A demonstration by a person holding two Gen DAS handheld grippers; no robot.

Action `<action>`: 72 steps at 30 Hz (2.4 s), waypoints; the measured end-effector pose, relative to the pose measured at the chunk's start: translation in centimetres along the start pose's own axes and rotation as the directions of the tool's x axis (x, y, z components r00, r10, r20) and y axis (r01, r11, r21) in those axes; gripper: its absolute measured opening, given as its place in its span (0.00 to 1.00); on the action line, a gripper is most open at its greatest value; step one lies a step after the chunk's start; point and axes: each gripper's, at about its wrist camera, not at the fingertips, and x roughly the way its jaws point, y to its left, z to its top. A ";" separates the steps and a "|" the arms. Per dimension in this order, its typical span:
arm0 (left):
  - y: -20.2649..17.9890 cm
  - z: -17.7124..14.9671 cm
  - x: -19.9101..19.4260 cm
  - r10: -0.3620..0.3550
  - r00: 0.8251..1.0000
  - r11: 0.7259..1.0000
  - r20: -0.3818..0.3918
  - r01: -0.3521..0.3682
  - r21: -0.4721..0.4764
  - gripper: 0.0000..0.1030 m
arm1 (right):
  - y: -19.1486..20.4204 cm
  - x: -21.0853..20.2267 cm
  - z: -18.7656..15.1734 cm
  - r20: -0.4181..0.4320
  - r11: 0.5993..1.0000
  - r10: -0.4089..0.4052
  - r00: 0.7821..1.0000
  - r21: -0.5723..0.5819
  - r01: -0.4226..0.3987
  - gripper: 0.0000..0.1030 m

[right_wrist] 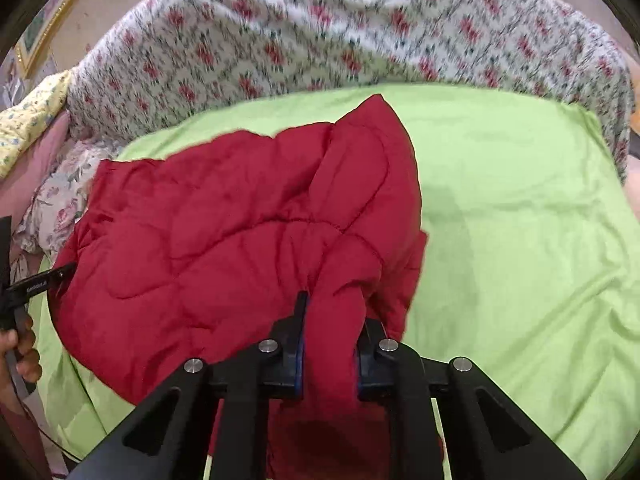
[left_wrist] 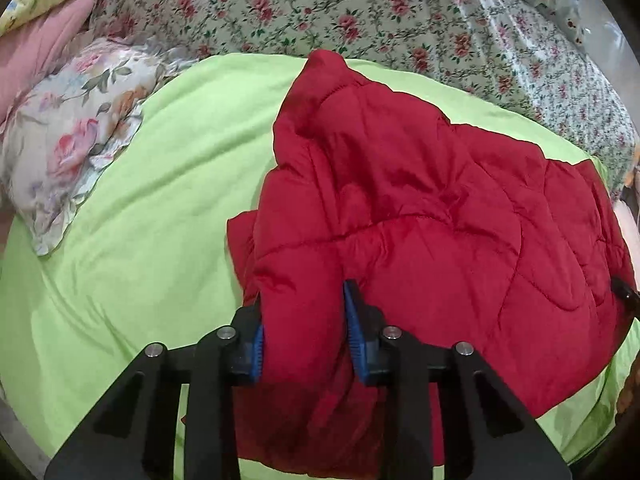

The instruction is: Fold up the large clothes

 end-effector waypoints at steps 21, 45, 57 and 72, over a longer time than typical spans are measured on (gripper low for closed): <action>3.1 4.6 3.8 -0.069 0.997 0.989 -0.038 0.064 -0.131 0.80 | -3.2 5.3 4.8 -0.032 0.992 0.007 0.999 0.122 -0.003 0.79; -0.4 6.4 7.4 0.122 0.989 0.992 -0.078 -0.120 0.030 0.27 | 0.2 5.9 6.5 0.028 0.989 -0.145 0.989 0.021 0.144 0.52; -1.0 6.3 6.9 0.151 0.986 0.988 -0.067 -0.150 0.026 0.31 | 3.2 1.2 5.6 0.212 0.973 -0.214 0.953 -0.041 0.228 0.54; 1.4 2.4 -1.3 0.106 0.994 0.989 0.002 -0.106 -0.099 0.61 | 9.1 6.9 0.8 -0.064 0.976 0.017 0.998 -0.215 -0.030 0.54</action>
